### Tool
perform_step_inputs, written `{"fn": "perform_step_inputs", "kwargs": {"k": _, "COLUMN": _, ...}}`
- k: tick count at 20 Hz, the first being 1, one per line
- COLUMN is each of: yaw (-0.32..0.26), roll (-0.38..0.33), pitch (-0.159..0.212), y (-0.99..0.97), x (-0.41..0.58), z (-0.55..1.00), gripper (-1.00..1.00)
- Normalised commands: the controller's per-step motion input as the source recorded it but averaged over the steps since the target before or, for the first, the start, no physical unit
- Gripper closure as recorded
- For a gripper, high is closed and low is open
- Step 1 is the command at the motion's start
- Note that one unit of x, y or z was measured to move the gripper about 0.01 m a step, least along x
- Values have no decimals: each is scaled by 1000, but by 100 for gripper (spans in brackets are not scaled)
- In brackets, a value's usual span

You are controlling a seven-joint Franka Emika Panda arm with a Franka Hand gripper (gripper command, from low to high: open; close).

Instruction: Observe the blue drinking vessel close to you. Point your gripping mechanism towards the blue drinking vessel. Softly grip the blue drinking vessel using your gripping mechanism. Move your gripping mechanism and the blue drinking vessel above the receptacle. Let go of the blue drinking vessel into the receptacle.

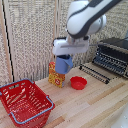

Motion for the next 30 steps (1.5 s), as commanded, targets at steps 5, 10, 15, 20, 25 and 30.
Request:
{"fn": "perform_step_inputs", "kwargs": {"k": 5, "yaw": 59, "roll": 29, "pitch": 185, "y": 778, "x": 377, "z": 707, "gripper": 100}}
{"fn": "perform_step_inputs", "kwargs": {"k": 10, "yaw": 27, "roll": 15, "pitch": 148, "y": 903, "x": 224, "z": 538, "gripper": 100}}
{"fn": "perform_step_inputs", "kwargs": {"k": 15, "yaw": 20, "roll": 0, "pitch": 128, "y": 952, "x": 153, "z": 370, "gripper": 100}}
{"fn": "perform_step_inputs", "kwargs": {"k": 20, "yaw": 10, "roll": 0, "pitch": 105, "y": 997, "x": 79, "z": 22, "gripper": 100}}
{"fn": "perform_step_inputs", "kwargs": {"k": 25, "yaw": 0, "roll": -57, "pitch": 13, "y": 1000, "x": 25, "z": -578, "gripper": 100}}
{"fn": "perform_step_inputs", "kwargs": {"k": 30, "yaw": 24, "roll": -191, "pitch": 45, "y": 747, "x": 0, "z": -814, "gripper": 100}}
